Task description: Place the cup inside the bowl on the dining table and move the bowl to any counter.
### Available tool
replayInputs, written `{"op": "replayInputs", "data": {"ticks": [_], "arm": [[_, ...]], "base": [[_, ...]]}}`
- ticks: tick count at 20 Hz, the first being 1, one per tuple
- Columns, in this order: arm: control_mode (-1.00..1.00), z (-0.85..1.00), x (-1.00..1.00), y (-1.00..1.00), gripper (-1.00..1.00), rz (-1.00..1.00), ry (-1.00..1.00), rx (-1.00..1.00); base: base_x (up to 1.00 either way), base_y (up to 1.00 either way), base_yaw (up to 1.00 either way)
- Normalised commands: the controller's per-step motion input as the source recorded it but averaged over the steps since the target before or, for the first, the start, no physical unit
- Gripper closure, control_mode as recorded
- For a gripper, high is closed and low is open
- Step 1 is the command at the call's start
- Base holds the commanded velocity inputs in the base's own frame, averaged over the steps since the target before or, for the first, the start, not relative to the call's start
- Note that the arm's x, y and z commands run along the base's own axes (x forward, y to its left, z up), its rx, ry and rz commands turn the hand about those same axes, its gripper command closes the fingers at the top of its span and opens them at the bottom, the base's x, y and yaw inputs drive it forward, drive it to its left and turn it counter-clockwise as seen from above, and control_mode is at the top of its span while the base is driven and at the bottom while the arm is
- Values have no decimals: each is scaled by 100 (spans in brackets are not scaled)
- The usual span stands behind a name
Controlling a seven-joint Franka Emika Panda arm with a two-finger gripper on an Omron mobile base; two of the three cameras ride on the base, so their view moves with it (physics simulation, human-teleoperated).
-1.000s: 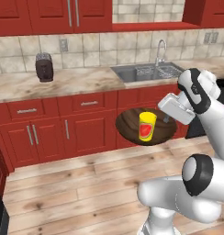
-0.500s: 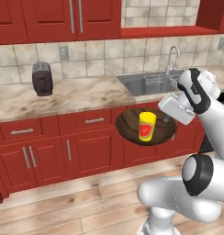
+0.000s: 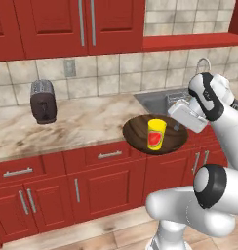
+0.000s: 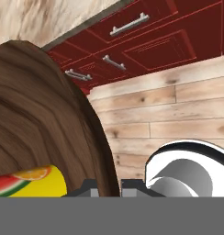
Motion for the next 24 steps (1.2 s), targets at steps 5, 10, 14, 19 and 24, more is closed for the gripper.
{"op": "replayInputs", "data": {"ticks": [5,10,14,19,24], "arm": [[100,0,0,0,100,0,0,0],[100,0,0,0,100,0,0,0],[100,0,0,0,100,0,0,0],[100,0,0,0,100,0,0,0],[100,0,0,0,100,0,0,0]], "base": [[80,2,-3],[73,3,-3],[71,5,-3],[62,4,-3],[0,0,-1]]}}
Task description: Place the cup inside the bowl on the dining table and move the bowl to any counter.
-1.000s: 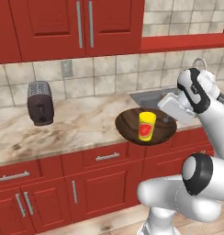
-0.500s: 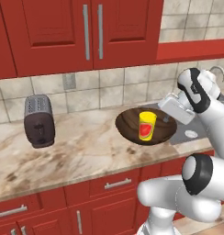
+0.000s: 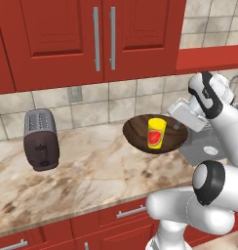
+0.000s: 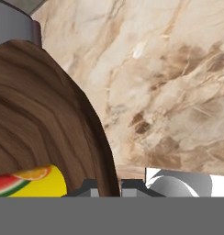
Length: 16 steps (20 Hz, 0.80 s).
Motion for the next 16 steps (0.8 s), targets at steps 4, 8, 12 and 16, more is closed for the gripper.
{"op": "replayInputs", "data": {"ticks": [4,8,12,16], "arm": [[100,0,0,0,100,0,0,0],[100,0,0,0,100,0,0,0],[100,0,0,0,100,0,0,0],[100,0,0,0,100,0,0,0]], "base": [[0,0,0],[0,0,0],[0,0,0],[0,0,0]]}}
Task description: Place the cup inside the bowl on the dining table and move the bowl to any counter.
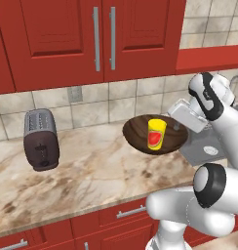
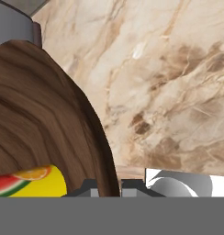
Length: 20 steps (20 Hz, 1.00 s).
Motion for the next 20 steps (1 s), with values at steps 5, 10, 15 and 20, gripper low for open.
{"op": "replayInputs", "data": {"ticks": [5,10,15,20], "arm": [[-100,0,0,0,100,0,0,0],[-100,-15,-1,7,100,0,-1,3],[-100,-29,-1,5,100,0,0,7],[-100,-20,0,4,100,0,0,6]], "base": [[0,0,0],[0,0,0],[0,0,0],[0,0,0]]}}
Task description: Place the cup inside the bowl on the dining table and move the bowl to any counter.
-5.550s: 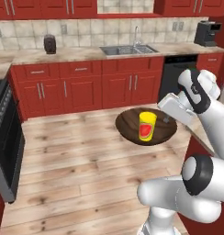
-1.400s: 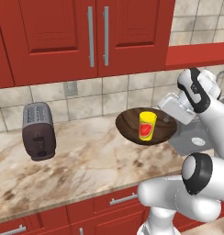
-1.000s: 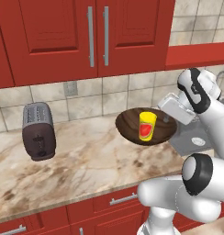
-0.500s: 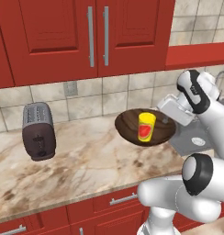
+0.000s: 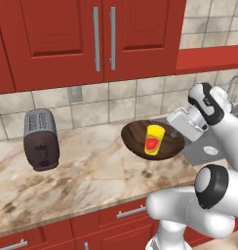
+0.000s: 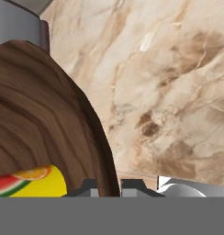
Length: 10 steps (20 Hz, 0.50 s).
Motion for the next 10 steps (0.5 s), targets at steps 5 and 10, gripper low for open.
{"op": "replayInputs", "data": {"ticks": [5,10], "arm": [[-100,-11,0,1,100,0,0,3],[-100,-17,0,4,100,0,0,1]], "base": [[0,0,0],[0,0,0]]}}
